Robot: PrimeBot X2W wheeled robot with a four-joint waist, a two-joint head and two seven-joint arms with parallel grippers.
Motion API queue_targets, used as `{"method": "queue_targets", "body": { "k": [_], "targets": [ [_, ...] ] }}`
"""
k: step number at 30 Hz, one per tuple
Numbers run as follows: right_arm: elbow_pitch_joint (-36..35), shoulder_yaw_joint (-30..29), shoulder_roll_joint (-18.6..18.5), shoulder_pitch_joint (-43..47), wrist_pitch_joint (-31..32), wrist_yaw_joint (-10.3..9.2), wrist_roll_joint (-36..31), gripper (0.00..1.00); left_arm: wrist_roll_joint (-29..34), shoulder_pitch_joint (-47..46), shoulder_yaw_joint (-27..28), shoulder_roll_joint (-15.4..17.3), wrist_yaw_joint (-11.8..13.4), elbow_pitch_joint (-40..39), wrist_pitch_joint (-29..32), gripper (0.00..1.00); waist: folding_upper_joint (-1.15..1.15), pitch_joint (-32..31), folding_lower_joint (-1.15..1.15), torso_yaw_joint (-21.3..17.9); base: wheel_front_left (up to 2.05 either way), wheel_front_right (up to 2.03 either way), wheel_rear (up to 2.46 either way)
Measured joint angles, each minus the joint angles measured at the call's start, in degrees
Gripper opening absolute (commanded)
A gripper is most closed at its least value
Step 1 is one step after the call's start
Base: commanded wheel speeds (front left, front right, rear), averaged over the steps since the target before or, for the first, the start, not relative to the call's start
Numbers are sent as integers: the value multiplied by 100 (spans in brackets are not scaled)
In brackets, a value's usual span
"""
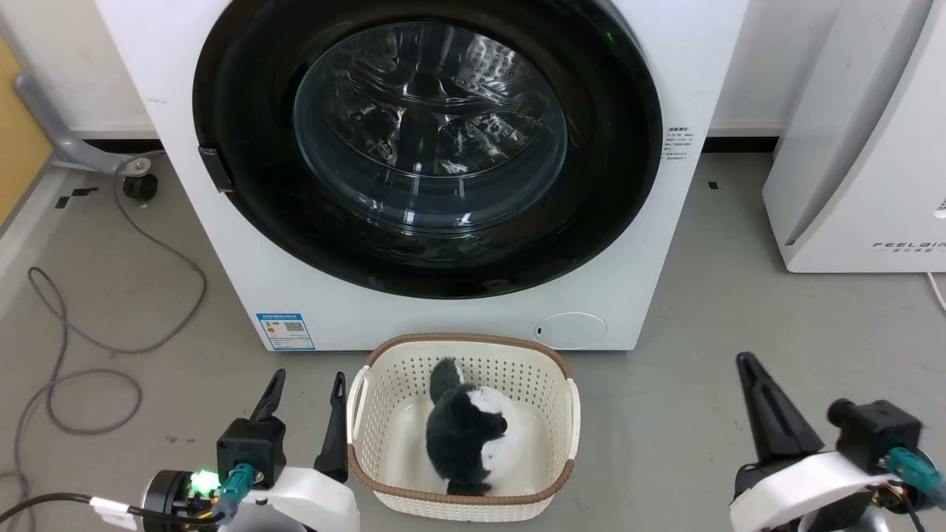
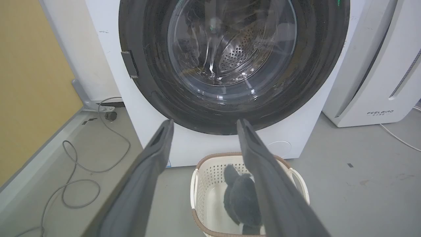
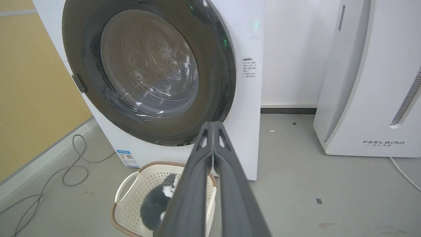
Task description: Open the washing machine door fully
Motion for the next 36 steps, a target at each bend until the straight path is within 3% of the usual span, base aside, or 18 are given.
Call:
{"method": "queue_targets", "body": {
  "k": [8,20,36],
  "targets": [
    [66,-59,0,-48,-96,0,1028,0,-46,-28,-104,0,25,34,-94,100,0,49,0,-31,0,0,0],
    [379,-325,-71,-860,-63,-1,2536,0,-53,-192,-214,-1,108,41,-246,100,0,282,0,-56,0,0,0],
    [1697,-437,-883,-2760,69,-1,4153,0,-48,-673,-435,-1,211,-26,-434,100,0,888,0,20,0,0,0]
  ]
}}
